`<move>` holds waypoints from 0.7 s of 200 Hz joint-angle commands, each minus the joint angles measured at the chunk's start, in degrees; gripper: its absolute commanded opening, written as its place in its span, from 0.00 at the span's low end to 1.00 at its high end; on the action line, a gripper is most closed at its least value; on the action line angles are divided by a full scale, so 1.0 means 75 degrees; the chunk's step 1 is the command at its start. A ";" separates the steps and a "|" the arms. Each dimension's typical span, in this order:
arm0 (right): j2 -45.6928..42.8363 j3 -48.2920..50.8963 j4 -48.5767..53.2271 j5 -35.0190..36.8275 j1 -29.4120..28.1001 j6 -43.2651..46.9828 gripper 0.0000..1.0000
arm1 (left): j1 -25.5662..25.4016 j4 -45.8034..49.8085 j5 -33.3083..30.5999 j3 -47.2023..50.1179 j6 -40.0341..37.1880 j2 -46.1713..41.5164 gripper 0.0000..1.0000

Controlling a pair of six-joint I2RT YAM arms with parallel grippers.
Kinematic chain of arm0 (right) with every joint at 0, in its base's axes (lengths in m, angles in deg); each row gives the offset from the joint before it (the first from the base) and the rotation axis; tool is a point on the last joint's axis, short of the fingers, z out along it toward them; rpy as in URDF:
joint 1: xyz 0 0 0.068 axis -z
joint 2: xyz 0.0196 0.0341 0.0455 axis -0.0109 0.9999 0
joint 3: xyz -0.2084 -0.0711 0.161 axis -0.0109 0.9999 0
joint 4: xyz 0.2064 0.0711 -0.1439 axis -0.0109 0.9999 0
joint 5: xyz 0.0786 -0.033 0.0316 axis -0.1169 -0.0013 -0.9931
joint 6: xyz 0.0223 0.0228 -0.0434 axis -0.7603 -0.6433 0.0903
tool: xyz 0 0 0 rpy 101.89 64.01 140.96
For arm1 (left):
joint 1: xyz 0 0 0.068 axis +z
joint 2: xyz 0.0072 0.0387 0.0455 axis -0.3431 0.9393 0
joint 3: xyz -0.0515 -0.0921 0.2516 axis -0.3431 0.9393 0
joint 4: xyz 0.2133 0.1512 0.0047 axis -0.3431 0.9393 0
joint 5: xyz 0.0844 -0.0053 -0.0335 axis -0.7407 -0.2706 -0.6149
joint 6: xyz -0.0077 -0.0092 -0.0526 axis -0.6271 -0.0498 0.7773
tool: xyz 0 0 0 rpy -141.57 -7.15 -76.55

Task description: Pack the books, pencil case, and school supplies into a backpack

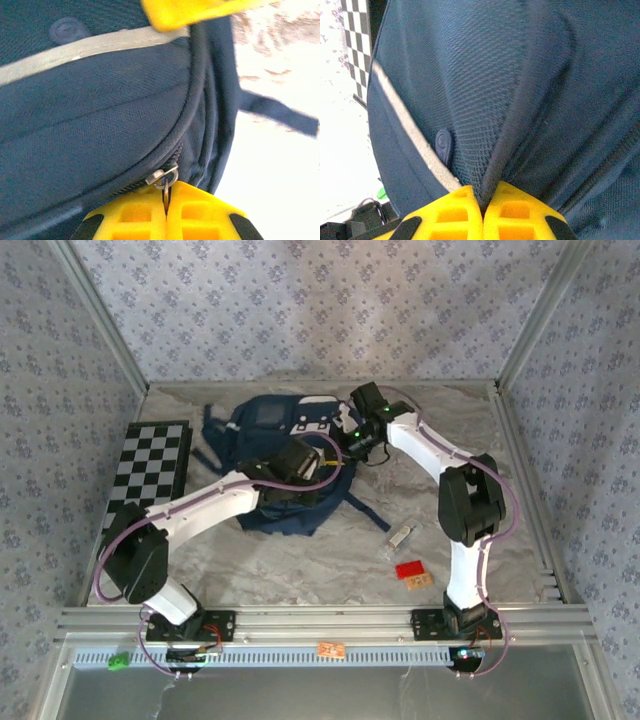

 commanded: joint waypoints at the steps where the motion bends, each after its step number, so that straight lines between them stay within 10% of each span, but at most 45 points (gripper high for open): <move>1: -0.0137 -0.0446 0.0613 0.0280 0.0846 0.1197 0.00 | -0.0135 0.0863 0.0259 -0.0082 -0.0066 -0.0036 0.00; 91: -0.0250 -0.0439 0.1069 0.1449 0.1306 0.1565 0.00 | 0.1736 0.0580 0.0272 0.2184 0.0665 -0.1451 0.00; 108: -0.0641 -0.0197 0.1102 0.1510 0.1111 0.1462 0.37 | 0.1521 -0.0058 0.0669 0.2100 0.0623 -0.1503 0.01; 140: -0.2564 0.1391 0.1149 0.2941 0.0972 0.0522 0.62 | 0.1171 0.0826 -0.0814 0.1582 0.0091 -0.1929 0.41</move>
